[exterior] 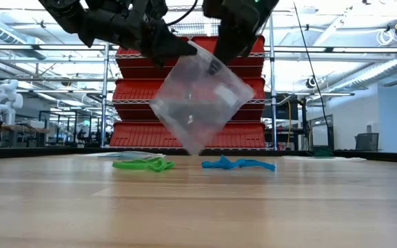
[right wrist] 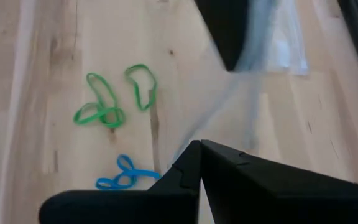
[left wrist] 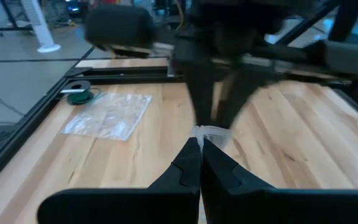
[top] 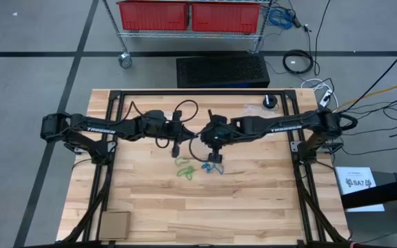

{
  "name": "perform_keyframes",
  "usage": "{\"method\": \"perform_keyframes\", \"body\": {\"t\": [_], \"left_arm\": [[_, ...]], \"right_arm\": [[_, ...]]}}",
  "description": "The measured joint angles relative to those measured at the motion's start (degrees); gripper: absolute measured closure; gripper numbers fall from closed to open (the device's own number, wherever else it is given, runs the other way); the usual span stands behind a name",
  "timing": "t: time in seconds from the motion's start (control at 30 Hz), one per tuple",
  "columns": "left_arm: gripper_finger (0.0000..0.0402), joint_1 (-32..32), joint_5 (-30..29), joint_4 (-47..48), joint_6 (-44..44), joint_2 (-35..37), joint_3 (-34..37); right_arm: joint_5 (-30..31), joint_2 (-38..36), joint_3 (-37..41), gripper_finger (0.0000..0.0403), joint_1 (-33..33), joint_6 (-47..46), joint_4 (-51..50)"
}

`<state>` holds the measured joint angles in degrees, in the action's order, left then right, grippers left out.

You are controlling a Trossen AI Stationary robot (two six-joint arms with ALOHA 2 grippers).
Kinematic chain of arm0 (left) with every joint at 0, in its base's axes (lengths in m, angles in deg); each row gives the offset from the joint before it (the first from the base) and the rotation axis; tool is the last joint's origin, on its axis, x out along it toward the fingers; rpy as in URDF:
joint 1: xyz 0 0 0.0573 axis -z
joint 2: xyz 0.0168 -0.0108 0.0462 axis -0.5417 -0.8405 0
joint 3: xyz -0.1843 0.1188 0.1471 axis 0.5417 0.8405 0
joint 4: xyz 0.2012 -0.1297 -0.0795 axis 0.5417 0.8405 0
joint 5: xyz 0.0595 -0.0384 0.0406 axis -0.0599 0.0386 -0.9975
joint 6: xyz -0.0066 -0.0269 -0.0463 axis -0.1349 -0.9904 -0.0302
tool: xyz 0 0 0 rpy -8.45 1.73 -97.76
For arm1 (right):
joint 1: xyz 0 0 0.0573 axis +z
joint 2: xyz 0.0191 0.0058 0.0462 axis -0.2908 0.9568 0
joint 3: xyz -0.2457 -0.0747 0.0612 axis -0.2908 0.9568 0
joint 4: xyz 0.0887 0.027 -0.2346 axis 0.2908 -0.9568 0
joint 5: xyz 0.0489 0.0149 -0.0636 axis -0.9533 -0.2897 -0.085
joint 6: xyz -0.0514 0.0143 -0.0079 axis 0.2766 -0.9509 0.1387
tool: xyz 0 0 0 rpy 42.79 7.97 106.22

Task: Sort rubber bands
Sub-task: Open the middle zip lock bag

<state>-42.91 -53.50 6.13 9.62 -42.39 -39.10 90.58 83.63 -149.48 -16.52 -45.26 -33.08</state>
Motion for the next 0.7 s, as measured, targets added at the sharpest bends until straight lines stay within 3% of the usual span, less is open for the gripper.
{"method": "perform_keyframes", "body": {"t": [0.33, 0.5, 0.7], "left_arm": [[0.0401, 0.06, -1.80, 1.92, -0.68, 0.00, 0.00], [0.0402, 0.20, -2.21, 1.97, -1.49, 0.00, 0.00], [0.0402, 0.46, -2.56, 1.97, -1.50, 0.00, 0.00]], "right_arm": [[0.31, -1.58, -0.01, 0.0354, 0.21, -5.72, 1.95], [0.54, -1.19, 3.56, 0.0316, -0.07, -8.75, 10.54], [11.19, -1.15, 9.64, 0.0299, -0.04, -14.37, 14.77]]}}
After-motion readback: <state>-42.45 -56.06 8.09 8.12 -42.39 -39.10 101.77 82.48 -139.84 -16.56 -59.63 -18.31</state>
